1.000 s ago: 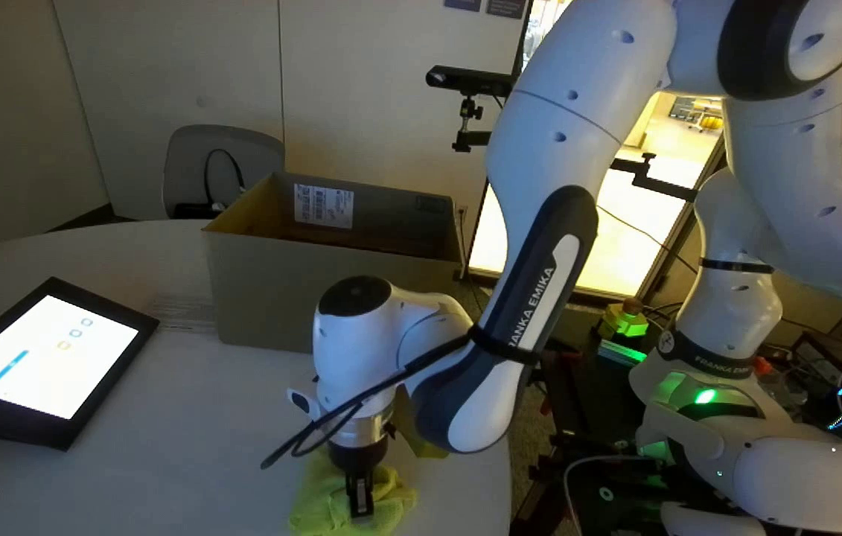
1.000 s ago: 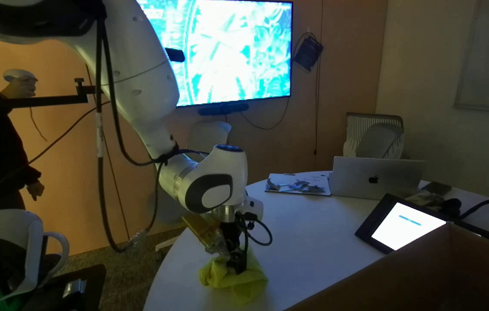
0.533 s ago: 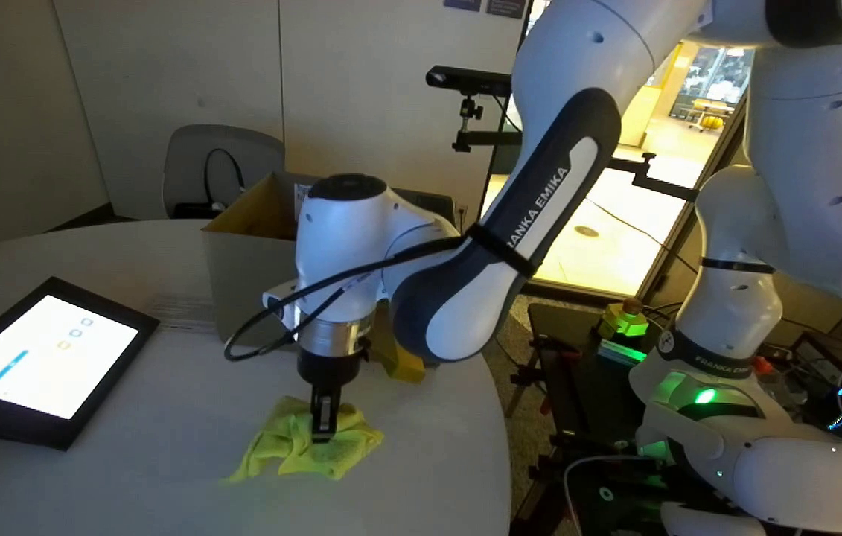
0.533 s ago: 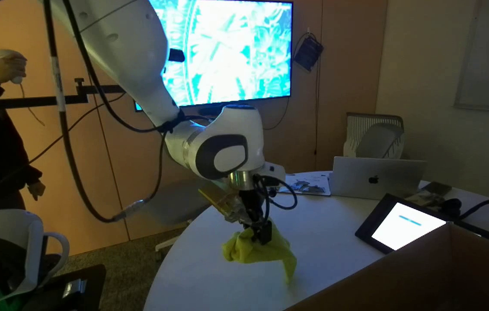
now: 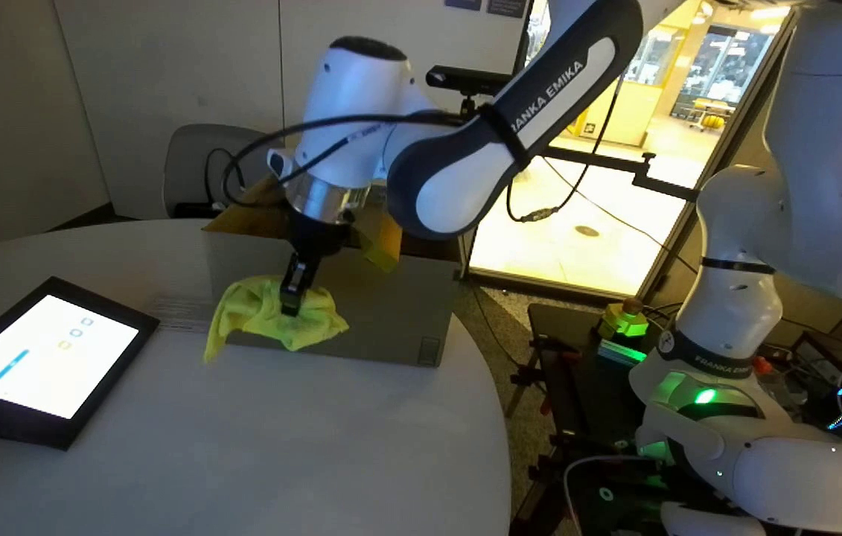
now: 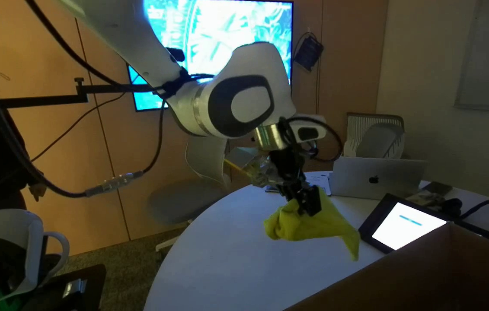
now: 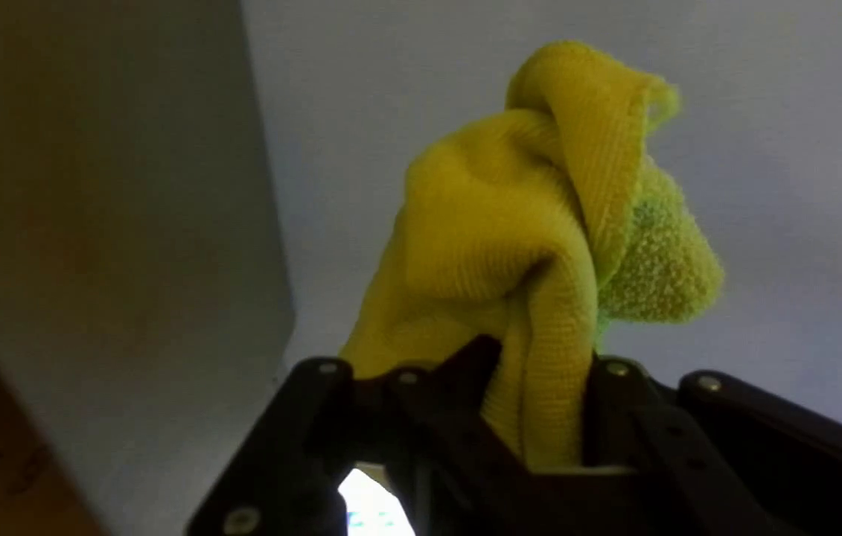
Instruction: Put the marker on the towel, fold the towel twice, put the towel inside the box
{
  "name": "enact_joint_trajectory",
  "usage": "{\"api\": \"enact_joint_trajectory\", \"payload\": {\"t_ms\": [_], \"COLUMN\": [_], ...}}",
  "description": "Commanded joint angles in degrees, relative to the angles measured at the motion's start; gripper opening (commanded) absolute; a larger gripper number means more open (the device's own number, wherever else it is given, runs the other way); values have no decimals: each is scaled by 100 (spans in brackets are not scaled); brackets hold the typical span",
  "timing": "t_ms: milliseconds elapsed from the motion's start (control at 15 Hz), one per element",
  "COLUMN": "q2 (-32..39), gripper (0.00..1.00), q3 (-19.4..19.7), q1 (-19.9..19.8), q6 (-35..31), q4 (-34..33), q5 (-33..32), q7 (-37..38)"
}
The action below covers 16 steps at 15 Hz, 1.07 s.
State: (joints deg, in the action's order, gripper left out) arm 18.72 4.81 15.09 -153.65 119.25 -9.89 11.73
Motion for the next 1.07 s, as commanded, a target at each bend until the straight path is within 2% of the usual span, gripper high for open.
{"api": "enact_joint_trajectory", "payload": {"t_ms": [0, 267, 467, 733, 1000], "q2": [-889, -1364, -1145, -586, 135], "gripper": [14, 13, 14, 14, 14], "q3": [297, 540, 586, 603, 449], "q1": [-240, -676, -1163, -1632, -2103], "q6": [127, 372, 568, 1080, 1900], "q4": [161, -35, -275, -543, -1043], "q5": [-393, -974, -1127, -708, 515], "q7": [725, 1635, 1860, 1537, 563]}}
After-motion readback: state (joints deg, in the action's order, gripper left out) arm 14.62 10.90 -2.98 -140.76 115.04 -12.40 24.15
